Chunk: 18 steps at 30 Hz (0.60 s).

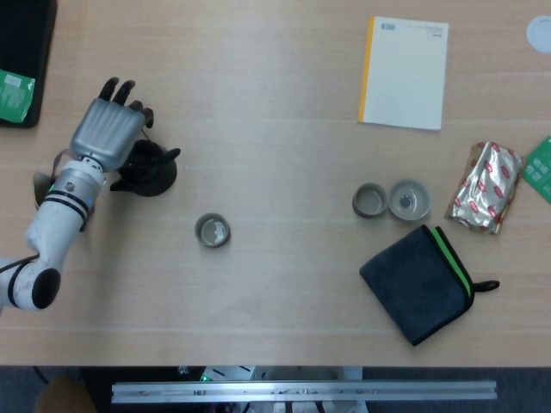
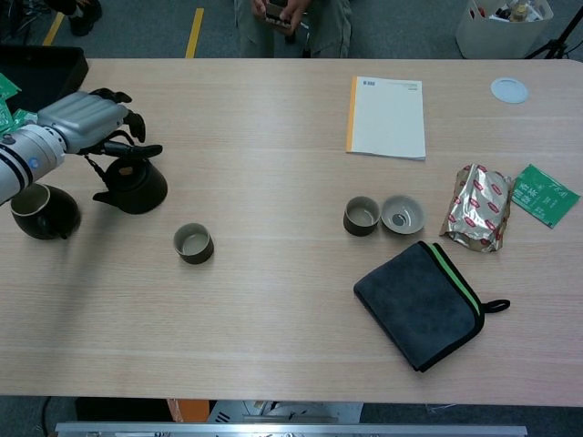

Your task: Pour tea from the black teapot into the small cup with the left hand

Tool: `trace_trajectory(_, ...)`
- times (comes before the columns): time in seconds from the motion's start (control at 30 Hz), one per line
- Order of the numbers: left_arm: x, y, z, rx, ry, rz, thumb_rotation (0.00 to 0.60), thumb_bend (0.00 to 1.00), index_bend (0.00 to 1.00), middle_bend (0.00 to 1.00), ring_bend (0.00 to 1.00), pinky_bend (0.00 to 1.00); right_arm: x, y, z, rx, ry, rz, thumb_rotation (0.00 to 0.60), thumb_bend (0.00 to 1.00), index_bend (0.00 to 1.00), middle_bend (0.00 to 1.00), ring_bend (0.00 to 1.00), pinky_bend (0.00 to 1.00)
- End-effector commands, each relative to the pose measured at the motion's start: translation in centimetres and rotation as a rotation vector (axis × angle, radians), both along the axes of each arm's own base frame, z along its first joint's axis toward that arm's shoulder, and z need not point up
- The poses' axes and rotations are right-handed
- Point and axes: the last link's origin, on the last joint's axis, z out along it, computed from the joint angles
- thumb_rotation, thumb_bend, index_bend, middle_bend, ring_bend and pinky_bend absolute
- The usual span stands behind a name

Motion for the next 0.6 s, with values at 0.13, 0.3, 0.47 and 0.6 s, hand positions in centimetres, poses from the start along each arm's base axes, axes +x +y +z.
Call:
trace_trajectory(0.13,-1.1,-0.1,0.7,0.012,0.027,0.018,0.000,0.13,0.35,0.34,0.06,0.06,0.1,0.1,0.0,0.000,0.000,0.002,0.600,0.05,0.33,0.32,0.20,0.24)
trace_trajectory(0.3,-1.8,-0.2,1.4,0.023,0.038,0.030,0.000,0.13,0.35,0.34,0.06,0.06,0.1,0.1,0.0,-0.003,0.000,0.003,0.600,0.05,0.33,0.32,0.20,0.24)
trace_trajectory(0.47,-2.4,-0.5,2.1,0.024,0.065,0.039,0.000,0.13,0.35,0.34,0.06,0.06,0.1,0.1,-0.1,0.000,-0.002,0.004,0.600,0.05,0.33,0.32,0.20,0.24)
trace_trajectory(0.6,-3.0,-0.8,2.8,0.032,0.081,0.056,0.000,0.13,0.35,0.34,0.07,0.06,0.1,0.0,-0.1,0.001,-0.003,0.009,0.600,0.05,0.33,0.32,0.20,0.24)
